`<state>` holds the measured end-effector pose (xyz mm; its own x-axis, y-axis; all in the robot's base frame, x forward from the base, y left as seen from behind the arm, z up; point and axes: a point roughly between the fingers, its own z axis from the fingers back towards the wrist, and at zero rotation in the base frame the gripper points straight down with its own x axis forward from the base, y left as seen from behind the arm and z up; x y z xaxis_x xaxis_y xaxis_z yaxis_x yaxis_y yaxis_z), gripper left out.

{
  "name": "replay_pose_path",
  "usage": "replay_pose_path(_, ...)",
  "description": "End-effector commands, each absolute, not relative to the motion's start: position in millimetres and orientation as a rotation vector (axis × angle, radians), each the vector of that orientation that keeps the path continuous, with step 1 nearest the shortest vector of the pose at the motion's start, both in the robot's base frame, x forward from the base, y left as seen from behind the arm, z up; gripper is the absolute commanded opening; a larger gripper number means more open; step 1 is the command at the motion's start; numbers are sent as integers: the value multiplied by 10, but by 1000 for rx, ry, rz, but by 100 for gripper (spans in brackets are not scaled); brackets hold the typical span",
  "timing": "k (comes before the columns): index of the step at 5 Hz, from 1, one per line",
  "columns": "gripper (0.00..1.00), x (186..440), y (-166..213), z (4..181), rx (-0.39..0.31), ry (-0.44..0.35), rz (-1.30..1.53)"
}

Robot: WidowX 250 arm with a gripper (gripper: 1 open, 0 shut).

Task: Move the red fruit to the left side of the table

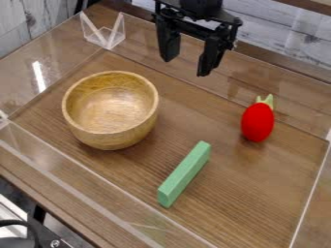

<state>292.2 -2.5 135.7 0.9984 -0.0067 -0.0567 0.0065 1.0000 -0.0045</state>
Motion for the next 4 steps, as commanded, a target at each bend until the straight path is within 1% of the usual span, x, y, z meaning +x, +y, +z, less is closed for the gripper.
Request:
replay_pose_path(1,100,2913,-57,1261,-14,84,15)
replay_pose_path(2,100,2944,-383,1089,-27,73,49)
replay_pose_path(3,100,3035,-795,901,-40,55,77)
replay_pose_path(4,100,3133,-1126,845,-46,35,64)
